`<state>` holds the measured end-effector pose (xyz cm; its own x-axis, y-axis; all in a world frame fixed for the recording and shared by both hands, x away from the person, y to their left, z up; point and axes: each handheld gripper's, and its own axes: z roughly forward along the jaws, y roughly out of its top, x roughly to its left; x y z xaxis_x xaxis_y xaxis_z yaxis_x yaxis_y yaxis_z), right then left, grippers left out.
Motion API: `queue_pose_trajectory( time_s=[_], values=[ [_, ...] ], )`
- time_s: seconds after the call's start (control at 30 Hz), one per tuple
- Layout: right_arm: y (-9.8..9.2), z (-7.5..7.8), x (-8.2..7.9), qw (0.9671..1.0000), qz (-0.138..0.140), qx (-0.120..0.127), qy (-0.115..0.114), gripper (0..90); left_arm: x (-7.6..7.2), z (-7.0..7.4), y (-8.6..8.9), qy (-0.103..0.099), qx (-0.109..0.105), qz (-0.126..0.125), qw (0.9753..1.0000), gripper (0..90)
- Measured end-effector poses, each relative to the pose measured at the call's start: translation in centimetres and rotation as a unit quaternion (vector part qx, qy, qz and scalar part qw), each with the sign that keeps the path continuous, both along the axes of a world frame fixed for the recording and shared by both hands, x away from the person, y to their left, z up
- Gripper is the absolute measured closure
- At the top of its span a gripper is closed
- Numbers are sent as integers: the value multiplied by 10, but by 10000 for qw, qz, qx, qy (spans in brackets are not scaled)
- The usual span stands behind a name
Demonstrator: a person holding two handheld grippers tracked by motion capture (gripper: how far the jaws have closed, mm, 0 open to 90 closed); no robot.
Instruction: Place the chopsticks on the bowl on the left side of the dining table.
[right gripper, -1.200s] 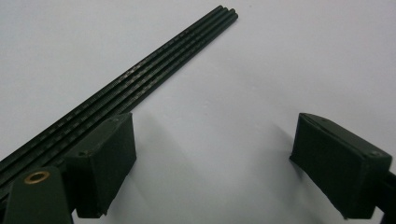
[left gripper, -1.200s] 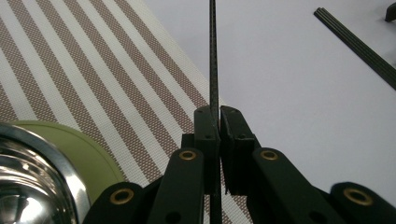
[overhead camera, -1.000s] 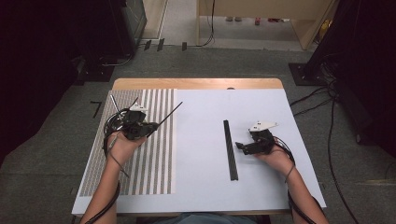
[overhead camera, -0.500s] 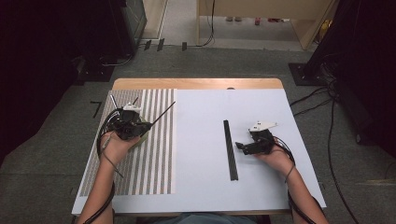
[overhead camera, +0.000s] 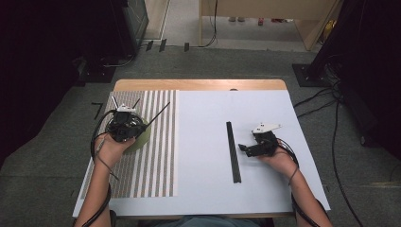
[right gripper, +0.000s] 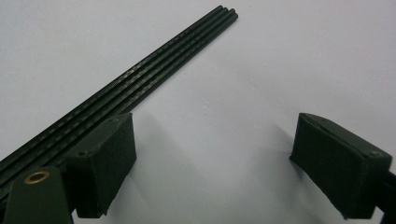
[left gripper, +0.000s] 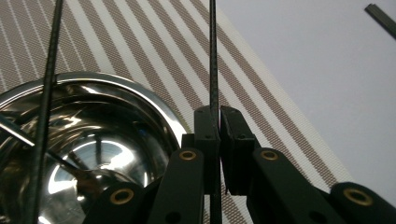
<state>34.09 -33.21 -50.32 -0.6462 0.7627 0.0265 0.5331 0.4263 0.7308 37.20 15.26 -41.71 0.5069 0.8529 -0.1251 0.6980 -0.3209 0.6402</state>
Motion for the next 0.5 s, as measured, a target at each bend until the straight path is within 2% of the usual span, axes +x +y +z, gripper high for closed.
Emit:
queue_pose_trajectory(
  time_s=[0.37, 0.5],
  values=[
    [0, 0, 0, 10000, 0, -4, -1, 133, 1, -3, 19, 9, 20, 234, 9997, 874],
    [0, 0, 0, 10000, 1, -3, 0, 133, 1, -3, 23, -52, 45, 279, 9996, 874]
  ],
)
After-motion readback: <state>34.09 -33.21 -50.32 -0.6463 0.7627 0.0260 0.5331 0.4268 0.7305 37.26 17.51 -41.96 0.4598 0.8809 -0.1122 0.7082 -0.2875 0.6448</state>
